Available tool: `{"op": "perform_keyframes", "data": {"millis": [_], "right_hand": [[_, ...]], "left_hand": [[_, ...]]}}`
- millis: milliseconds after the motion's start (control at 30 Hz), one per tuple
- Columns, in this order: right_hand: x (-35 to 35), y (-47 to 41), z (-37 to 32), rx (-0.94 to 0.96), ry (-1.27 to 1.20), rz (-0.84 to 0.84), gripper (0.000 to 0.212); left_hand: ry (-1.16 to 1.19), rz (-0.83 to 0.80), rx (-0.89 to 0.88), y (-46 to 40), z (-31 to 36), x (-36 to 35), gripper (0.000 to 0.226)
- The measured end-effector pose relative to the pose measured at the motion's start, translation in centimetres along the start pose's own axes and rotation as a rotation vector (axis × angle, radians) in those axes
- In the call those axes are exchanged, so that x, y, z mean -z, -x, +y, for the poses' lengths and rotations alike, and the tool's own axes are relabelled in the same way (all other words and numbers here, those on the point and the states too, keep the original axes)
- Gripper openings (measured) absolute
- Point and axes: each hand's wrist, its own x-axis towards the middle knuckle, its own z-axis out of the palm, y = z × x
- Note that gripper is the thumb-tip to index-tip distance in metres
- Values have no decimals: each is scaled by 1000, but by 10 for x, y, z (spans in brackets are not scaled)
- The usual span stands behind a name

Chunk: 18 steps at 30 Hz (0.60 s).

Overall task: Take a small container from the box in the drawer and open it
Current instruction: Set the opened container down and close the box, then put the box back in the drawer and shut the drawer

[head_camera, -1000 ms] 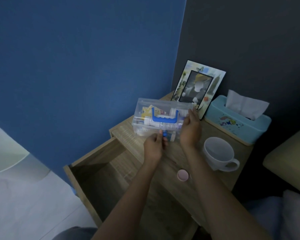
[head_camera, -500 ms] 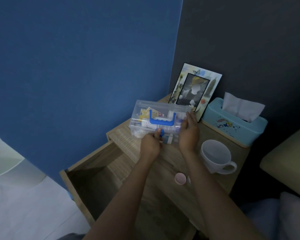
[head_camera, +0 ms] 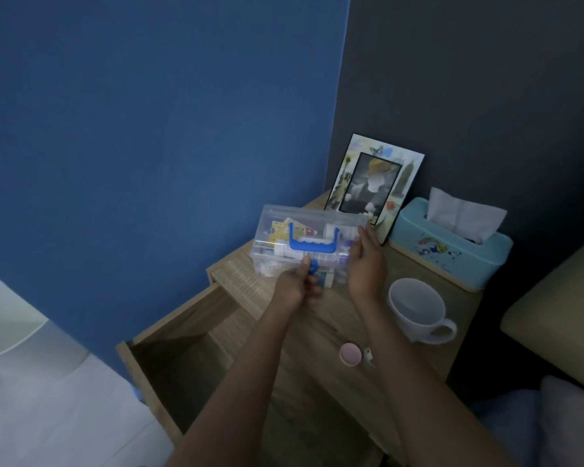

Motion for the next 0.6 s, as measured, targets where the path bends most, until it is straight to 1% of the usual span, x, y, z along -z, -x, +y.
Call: {"op": "perform_keyframes", "data": {"millis": [100, 167, 200, 267, 300, 333, 400, 433, 467, 500, 533, 567, 600], "right_hand": [[1, 0, -1, 9, 0, 2, 39], [2, 1, -2, -1, -12, 3, 40], [1, 1, -2, -3, -20, 2, 40], [1, 1, -1, -19, -52, -9, 40], [1, 0, 0, -37, -78, -15, 40], [0, -2, 1, -61, -110, -14, 40], [0, -8, -1, -129, -182, 12, 42], [0, -12, -3, -154, -209, 42, 43], [1, -17, -6, -172, -220, 76, 46], [2, -24, -9, -192, -215, 100, 49], [3, -29, -11, -221, -198, 100, 53], [3, -35, -11, -266, -182, 72, 57], [3, -41, -10, -336, -179, 27, 59]], "left_hand": [[-32, -3, -21, 1, -3, 3, 36], [-116, 38, -45, 4, -3, 6, 41], [-221, 85, -85, 5, -2, 8, 46], [-434, 258, -224, 9, 4, 15, 57], [-462, 351, -305, 10, 9, 21, 58], [-429, 426, -389, 11, 17, 27, 53], [-357, 546, -536, 6, 36, 40, 39], [-360, 586, -581, 0, 45, 48, 33], [-392, 609, -596, -9, 51, 54, 30], [-452, 613, -565, -18, 56, 59, 34], [-495, 595, -502, -28, 59, 62, 45], [-476, 548, -436, -37, 60, 63, 53], [-413, 481, -373, -46, 61, 63, 56]]}}
